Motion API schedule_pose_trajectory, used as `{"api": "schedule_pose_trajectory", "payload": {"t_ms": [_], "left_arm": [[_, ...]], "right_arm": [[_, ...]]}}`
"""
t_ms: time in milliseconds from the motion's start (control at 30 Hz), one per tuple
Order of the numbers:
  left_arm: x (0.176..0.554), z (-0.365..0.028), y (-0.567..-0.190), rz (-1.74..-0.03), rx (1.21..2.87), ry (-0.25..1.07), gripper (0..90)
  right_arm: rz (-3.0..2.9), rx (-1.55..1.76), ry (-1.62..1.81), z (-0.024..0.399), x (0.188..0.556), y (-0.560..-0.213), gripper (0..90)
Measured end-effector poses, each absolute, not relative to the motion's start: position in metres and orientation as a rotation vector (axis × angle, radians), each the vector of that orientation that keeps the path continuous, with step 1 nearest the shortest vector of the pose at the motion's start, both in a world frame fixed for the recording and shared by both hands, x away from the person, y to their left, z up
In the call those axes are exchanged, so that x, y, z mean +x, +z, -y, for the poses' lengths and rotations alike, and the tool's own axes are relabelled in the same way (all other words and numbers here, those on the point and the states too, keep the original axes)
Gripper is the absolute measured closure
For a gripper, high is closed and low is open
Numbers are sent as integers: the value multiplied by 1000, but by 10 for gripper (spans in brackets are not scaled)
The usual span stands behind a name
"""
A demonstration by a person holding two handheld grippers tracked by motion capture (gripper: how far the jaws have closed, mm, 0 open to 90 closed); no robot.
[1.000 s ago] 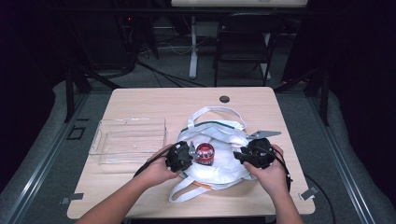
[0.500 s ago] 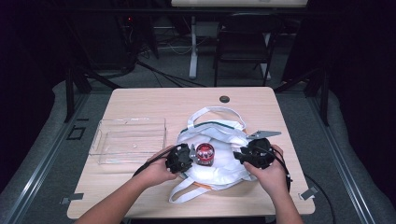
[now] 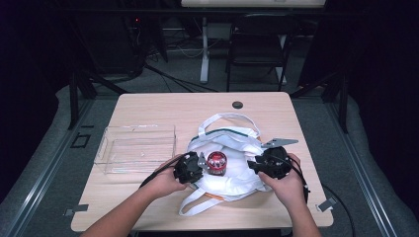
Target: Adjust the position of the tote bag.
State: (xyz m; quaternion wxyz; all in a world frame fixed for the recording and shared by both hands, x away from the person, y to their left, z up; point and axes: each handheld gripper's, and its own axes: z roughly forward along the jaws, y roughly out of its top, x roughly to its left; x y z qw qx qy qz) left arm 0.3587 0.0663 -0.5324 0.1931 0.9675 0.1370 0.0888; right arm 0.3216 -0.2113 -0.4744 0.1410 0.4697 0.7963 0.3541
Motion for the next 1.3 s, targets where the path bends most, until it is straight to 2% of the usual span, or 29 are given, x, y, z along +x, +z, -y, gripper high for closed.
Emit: {"api": "schedule_pose_trajectory", "payload": {"t_ms": [833, 1067, 1300], "left_arm": [[360, -68, -519, -516, 2591, 75, 539], [360, -65, -514, -544, 2581, 48, 493], [362, -63, -502, -641, 2541, 65, 465]], "right_arm": [[-2280, 1338, 1023, 213, 320, -474, 531], [-2270, 1329, 1050, 213, 321, -474, 506], [-2256, 1276, 1062, 214, 320, -472, 472]]}}
